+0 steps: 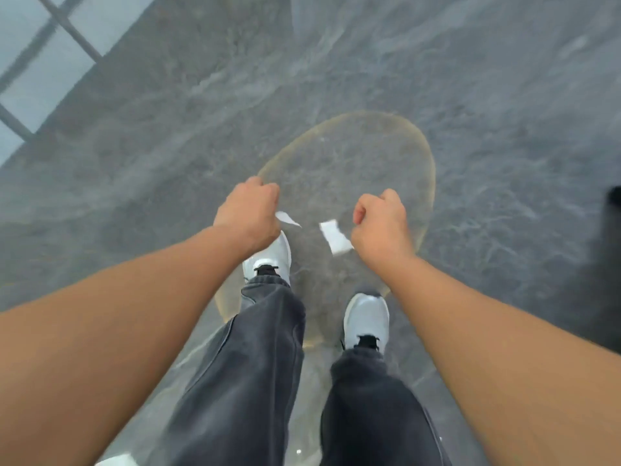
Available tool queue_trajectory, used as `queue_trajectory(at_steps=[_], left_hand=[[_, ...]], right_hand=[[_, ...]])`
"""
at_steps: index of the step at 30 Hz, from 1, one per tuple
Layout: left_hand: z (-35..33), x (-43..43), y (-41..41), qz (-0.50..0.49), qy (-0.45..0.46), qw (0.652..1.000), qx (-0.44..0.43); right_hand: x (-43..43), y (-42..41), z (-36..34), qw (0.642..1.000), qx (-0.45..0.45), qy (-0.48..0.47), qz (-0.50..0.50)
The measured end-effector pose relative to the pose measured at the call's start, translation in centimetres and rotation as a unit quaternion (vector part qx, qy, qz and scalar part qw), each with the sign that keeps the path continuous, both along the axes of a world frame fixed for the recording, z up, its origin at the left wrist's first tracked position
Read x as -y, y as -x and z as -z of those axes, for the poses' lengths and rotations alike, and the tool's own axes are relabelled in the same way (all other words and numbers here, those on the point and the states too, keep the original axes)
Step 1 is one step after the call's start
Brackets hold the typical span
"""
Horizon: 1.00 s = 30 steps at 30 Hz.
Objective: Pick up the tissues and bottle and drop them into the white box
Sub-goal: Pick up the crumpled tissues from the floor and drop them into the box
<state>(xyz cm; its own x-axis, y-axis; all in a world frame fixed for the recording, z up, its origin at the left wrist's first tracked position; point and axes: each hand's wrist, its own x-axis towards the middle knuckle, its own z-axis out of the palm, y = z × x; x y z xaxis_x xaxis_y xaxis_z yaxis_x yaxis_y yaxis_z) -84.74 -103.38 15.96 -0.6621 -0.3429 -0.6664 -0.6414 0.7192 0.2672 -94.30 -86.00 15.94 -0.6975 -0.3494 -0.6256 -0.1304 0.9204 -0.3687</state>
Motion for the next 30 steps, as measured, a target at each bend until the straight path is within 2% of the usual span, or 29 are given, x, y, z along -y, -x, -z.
queue_trajectory(at_steps=[4,6,13,19,24,30], left_hand=[[-12.1,-4.4,1.0,-0.058,-0.053,0.997,0.003],[-18.5,-6.5,1.3,-0.053,-0.072,0.996,0.005],[-37.6,-11.4,1.2,0.05,-0.08,0.995,-0.032],[-47.6,-12.8,1.2,0.221,-0.023,0.974,-0.046],[-53.8,-17.2,2.1,0.386,0.014,0.918,-0.094],[-58.2,-30.2,-1.8,0.582,0.001,0.805,-0.114]], right_hand=[[-2.0,0.5,-11.5,0.999,0.037,0.004,0.019],[-3.5,0.7,-17.6,0.998,0.049,0.009,0.044],[-9.9,-2.4,-37.1,0.989,0.047,-0.021,0.139],[-14.6,-9.3,-48.6,0.971,0.02,-0.069,0.228],[-18.1,-15.7,-55.5,0.943,-0.029,-0.086,0.32],[-25.4,-24.3,-59.7,0.899,-0.07,-0.105,0.419]])
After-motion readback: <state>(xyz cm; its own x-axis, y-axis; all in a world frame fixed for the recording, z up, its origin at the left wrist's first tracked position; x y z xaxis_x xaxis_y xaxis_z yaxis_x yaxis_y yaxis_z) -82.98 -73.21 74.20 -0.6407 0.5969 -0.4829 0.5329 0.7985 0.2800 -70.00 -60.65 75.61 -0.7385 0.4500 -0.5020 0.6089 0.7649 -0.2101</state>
